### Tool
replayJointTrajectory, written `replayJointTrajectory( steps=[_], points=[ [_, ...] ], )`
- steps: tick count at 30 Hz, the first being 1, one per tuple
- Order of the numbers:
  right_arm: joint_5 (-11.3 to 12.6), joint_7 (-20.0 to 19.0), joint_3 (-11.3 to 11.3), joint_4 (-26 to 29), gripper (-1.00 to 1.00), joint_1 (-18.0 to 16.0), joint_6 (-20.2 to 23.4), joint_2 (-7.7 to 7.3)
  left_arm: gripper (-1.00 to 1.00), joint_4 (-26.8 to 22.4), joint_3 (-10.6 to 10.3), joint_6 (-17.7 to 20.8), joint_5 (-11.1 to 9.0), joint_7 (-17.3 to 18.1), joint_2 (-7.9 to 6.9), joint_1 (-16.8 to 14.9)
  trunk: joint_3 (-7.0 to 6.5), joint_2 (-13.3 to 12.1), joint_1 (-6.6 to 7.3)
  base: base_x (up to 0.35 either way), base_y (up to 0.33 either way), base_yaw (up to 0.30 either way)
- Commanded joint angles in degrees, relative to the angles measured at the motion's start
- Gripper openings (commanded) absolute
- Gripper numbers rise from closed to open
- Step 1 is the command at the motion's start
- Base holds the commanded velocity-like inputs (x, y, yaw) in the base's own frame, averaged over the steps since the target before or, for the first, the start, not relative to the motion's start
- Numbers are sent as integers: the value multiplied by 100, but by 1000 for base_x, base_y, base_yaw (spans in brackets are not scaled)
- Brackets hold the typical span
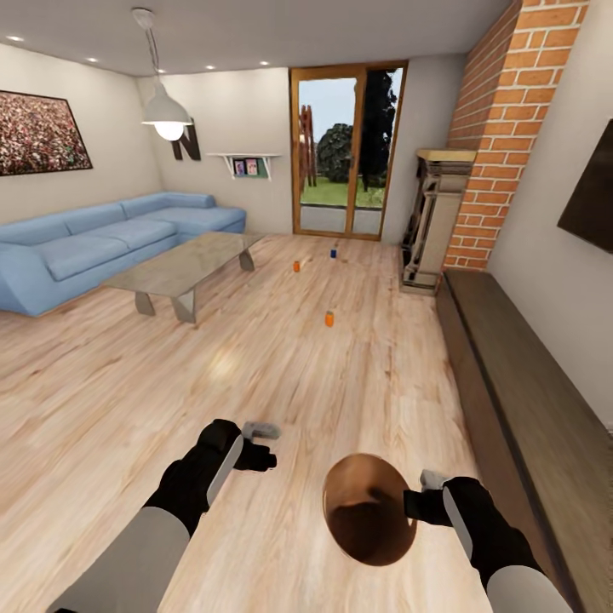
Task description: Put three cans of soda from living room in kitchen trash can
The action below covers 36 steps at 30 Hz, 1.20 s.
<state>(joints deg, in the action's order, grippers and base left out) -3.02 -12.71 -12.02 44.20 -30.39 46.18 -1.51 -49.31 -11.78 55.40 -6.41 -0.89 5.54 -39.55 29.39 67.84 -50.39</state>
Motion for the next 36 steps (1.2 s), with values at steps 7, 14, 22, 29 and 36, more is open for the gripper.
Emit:
replayJointTrajectory(
  steps=[7, 14, 22, 29, 36],
  points=[
    [126, -38, -3, 1, -100, -2, 13, 14, 100, 0, 0, -3, -12, 3, 0, 0, -1, 0, 0, 349, 7, -150],
    [126, -38, -2, 1, -100, -2, 11, 17, 100, 0, 0, -3, -20, 10, 0, 0, -1, 0, 0, 348, 107, -37],
    [126, -38, 5, -7, -100, -2, 5, 19, 100, 0, 3, -3, -26, 12, 0, 0, -1, 0, 0, 337, 180, -93],
    [126, -38, 6, -15, -100, -2, 3, 30, 100, 0, 1, -7, -25, 18, 0, 0, -1, 0, 0, 319, 220, -8],
    [123, -31, 6, -17, -100, -2, -247, 81, 100, 0, 5, -11, -27, 23, 0, 7, -1, 0, 0, 315, 225, -1]
  ],
)
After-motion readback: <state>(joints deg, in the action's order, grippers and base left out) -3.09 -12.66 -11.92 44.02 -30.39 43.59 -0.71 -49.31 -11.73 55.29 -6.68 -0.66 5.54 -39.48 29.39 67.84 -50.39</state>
